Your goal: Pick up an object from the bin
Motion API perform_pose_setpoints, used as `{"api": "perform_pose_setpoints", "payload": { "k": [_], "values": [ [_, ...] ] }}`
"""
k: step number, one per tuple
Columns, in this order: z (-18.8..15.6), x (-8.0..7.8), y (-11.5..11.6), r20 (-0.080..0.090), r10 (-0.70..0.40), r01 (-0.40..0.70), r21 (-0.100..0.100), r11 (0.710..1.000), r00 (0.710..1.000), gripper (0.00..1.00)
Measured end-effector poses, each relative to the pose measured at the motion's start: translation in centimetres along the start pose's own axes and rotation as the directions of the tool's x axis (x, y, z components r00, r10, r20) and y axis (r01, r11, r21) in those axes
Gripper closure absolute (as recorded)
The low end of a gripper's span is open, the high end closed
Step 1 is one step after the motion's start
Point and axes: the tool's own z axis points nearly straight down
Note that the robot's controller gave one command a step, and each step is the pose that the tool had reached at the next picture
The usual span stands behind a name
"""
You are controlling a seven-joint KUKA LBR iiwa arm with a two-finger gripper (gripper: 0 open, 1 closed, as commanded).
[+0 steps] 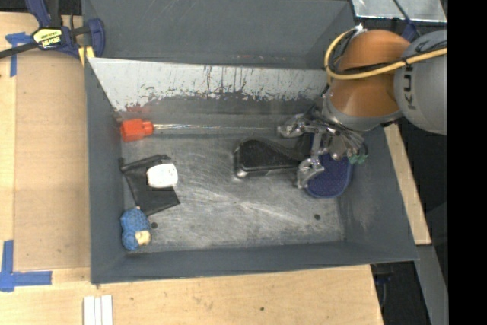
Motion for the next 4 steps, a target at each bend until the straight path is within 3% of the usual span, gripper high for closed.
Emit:
{"api": "perform_pose_setpoints", "payload": {
  "k": [1, 2, 3, 4],
  "values": [
    [-3.0, -0.8, 4.6, -0.002, -0.381, 0.381, 0.004, 0.925, 0.925, 0.0],
    [-2.8, -1.9, 5.1, -0.008, -0.056, 0.056, 0.005, 0.998, 0.998, 0.0],
    [-1.0, -2.4, 5.7, -0.016, -0.523, 0.523, -0.004, 0.852, 0.852, 0.0],
    [-0.5, -3.4, 6.8, -0.018, -0.731, 0.732, 0.0, 0.682, 0.682, 0.0]
  ]
}}
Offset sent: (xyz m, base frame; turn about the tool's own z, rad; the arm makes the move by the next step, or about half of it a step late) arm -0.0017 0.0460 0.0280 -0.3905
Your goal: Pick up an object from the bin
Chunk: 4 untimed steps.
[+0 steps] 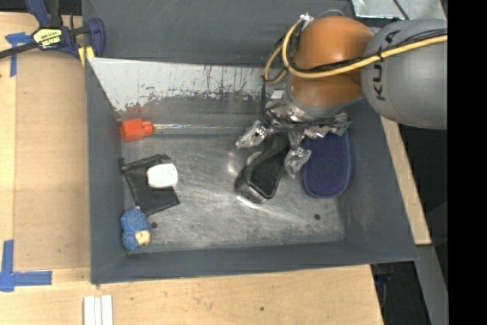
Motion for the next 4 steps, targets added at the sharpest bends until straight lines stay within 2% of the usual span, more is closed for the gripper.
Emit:
{"api": "perform_pose_setpoints", "payload": {
  "k": [1, 2, 3, 4],
  "values": [
    [-0.1, -0.3, -0.1, 0.015, 0.002, -0.002, 0.009, 1.0, 1.0, 1.0],
    [-1.8, -0.3, -0.1, 0.01, 0.006, -0.006, -0.004, 1.0, 1.0, 1.0],
    [-7.4, -0.2, -0.2, 0.011, 0.009, -0.009, -0.001, 1.0, 1.0, 1.0],
    [-7.2, -0.1, -0.1, 0.01, 0.014, -0.014, -0.005, 1.0, 1.0, 1.0]
  ]
}}
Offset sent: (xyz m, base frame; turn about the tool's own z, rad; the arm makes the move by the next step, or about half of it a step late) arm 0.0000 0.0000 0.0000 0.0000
